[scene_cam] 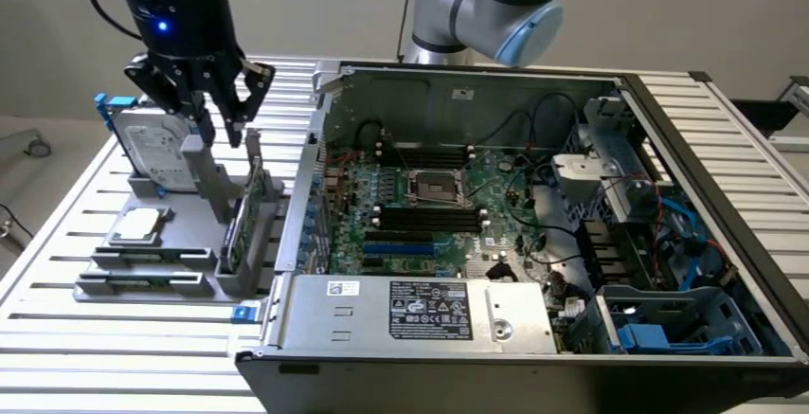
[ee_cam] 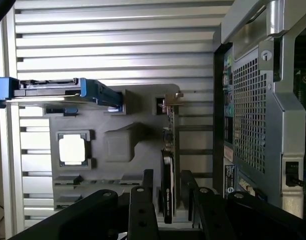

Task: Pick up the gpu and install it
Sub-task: 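Pick up the gpu and move the gpu toward the slot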

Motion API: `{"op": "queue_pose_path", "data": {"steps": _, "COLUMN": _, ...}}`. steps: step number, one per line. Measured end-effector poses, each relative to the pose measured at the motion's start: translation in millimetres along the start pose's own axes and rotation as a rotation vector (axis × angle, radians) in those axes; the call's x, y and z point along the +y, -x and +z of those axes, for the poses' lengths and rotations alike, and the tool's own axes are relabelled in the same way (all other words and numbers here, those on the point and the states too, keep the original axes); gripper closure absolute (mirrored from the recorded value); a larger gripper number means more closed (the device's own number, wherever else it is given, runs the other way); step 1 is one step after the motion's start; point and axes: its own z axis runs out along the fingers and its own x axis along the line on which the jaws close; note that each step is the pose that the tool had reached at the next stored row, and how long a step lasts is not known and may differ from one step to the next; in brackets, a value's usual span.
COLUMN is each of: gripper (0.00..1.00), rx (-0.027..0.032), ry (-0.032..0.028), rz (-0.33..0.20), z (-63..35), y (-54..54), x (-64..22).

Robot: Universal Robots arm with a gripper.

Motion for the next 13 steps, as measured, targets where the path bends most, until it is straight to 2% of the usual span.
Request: {"op": "queue_pose_path", "data": {"steps": 13, "gripper": 0.64, "rx": 0.0007, "ry": -0.0009, "rz": -0.019, "z": 23.4, "y": 1.2, "x": -3.0}}
